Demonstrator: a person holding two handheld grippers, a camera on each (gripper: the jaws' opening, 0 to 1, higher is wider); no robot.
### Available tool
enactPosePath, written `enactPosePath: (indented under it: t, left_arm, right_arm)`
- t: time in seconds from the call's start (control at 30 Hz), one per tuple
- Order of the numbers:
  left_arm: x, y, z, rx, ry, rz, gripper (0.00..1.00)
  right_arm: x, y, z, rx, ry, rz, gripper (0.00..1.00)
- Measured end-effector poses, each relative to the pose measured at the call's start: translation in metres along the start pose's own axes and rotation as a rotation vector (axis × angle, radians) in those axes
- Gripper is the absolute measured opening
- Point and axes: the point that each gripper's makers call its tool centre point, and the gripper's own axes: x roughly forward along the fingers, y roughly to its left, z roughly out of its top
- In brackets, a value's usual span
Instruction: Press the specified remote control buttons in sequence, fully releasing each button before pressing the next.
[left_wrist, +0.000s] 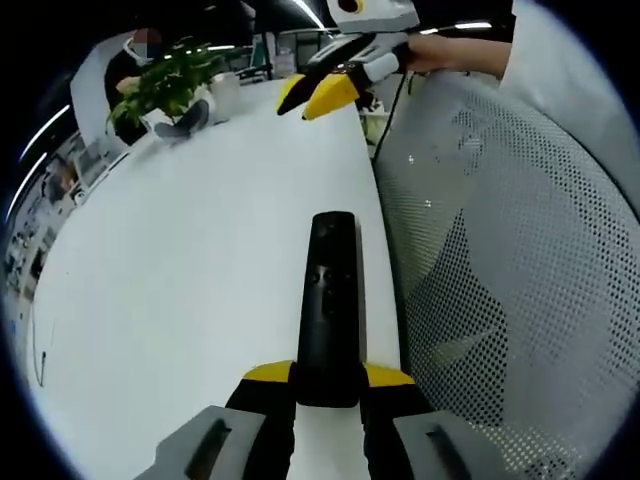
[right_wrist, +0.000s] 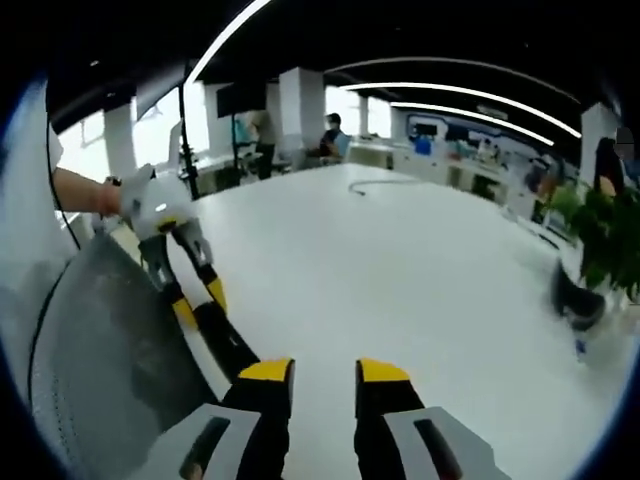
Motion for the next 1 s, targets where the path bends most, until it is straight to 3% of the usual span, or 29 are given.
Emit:
enactPosePath:
  t: [0.23, 0.47, 0.5, 1.0]
  left_arm:
    - [0.0, 0.0, 0.001, 0.001, 0.006, -0.003, 0.23]
    - [0.0, 0.0, 0.0, -0.006, -0.008, -0.003, 0.23]
    - [0.0, 0.0, 0.0, -0.006, -0.007, -0.003, 0.23]
    - [0.001, 0.0, 0.0, 0.004, 0.046, -0.012, 0.23]
  right_arm:
    - [0.018, 0.027, -0.008, -0.116, 0.117, 0.155, 0.09]
    - [0.036, 0.043, -0.03, -0.185, 0.238, 0.254, 0.01]
    - [0.034, 0.047, -0.038, -0.197, 0.287, 0.273, 0.01]
    - [0.055, 0.053, -0.05, -0.312, 0.373, 0.304, 0.0]
